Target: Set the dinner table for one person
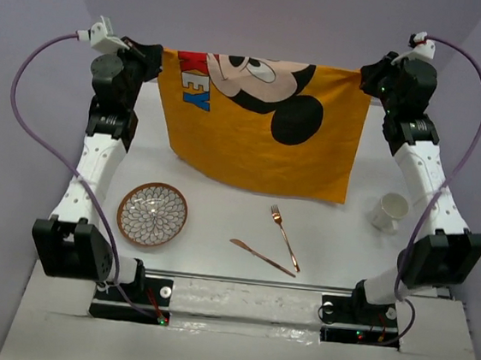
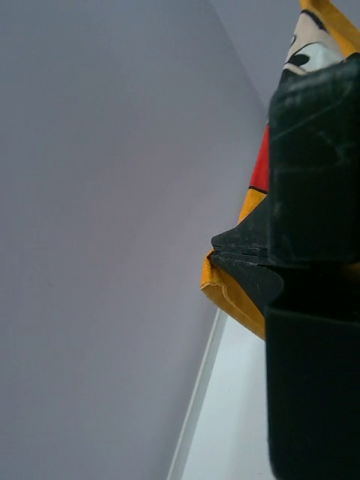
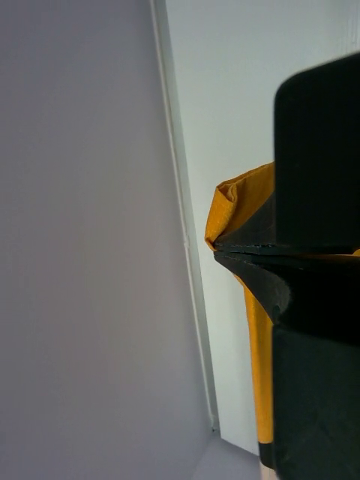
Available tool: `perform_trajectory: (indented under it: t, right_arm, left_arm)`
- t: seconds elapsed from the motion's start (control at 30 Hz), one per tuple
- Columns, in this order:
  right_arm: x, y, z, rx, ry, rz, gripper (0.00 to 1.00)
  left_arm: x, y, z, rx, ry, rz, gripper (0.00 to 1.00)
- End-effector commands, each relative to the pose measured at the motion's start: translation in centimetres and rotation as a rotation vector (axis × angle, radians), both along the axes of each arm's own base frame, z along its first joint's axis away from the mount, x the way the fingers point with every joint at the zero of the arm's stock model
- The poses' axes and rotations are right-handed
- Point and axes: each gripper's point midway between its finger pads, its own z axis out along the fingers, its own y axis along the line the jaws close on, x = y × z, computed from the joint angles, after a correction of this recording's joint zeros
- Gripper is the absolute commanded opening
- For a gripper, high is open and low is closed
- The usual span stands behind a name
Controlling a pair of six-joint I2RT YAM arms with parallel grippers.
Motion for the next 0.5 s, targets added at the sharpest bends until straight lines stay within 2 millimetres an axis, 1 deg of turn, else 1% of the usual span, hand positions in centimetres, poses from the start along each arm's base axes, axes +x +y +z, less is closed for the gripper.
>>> perform_trajectory:
  t: [0.0, 0.03, 0.07, 0.1, 0.13, 0.17, 0.2, 0.23, 0.27, 0.33, 0.37, 0.4, 0.43, 0.47]
  right_arm:
    - [2.9, -1.5, 3.3, -0.016, -0.029, 0.014, 0.0]
    - [4.5, -1.3, 2.1, -0.018, 0.003, 0.021, 0.0]
    - [5.1, -1.9, 2.5, -0.018, -0.001, 0.013, 0.0]
    - [5.7, -2.6, 2.3, -0.007, 0.018, 0.009, 0.0]
    - [5.7, -2.5, 5.7, 0.0, -0.044, 0.033, 0.0]
    - [5.9, -2.3, 6.5, 0.005, -0.053, 0.044, 0.0]
    - [6.9, -3.0, 5.7, 0.007, -0.022, 0.036, 0.0]
    - [6.3, -3.4, 8.7, 0.004, -0.081, 0.032, 0.0]
    - [6.2, -3.4, 9.1, 0.002, -0.082, 0.033, 0.0]
    - [5.3, -3.5, 10.6, -0.01, -0.116, 0.03, 0.0]
    - [5.1, -3.5, 10.2, -0.016, -0.106, 0.028, 0.0]
    - [4.8, -3.6, 9.9, -0.016, -0.096, 0.025, 0.0]
    - [3.8, -3.6, 10.4, -0.017, -0.106, 0.023, 0.0]
    - [4.3, -3.7, 7.5, -0.018, -0.05, 0.02, 0.0]
  left_arm:
    - [2.9, -0.4, 3.6, 0.036, -0.035, -0.016, 0.0]
    - [3.7, -0.4, 3.7, 0.043, -0.025, -0.015, 0.0]
    - [4.6, -0.4, 3.9, 0.057, -0.017, -0.015, 0.0]
    - [6.2, -0.4, 4.8, 0.065, -0.023, -0.012, 0.0]
    - [6.9, -0.5, 4.5, 0.073, 0.011, -0.017, 0.0]
    - [7.5, -0.6, 5.0, 0.077, 0.012, -0.021, 0.0]
    - [8.2, -0.7, 6.4, 0.08, 0.003, -0.029, 0.0]
    - [8.3, -1.1, 7.1, 0.081, -0.006, -0.047, 0.0]
    - [8.1, -1.2, 9.0, 0.08, -0.042, -0.056, 0.0]
    - [7.6, -1.6, 9.9, 0.067, -0.058, -0.076, 0.0]
    - [7.2, -1.7, 10.0, 0.065, -0.059, -0.08, 0.0]
    - [7.1, -1.8, 9.5, 0.062, -0.049, -0.087, 0.0]
    - [6.9, -1.9, 9.2, 0.06, -0.053, -0.095, 0.0]
    - [6.0, -2.0, 9.2, 0.057, -0.06, -0.098, 0.0]
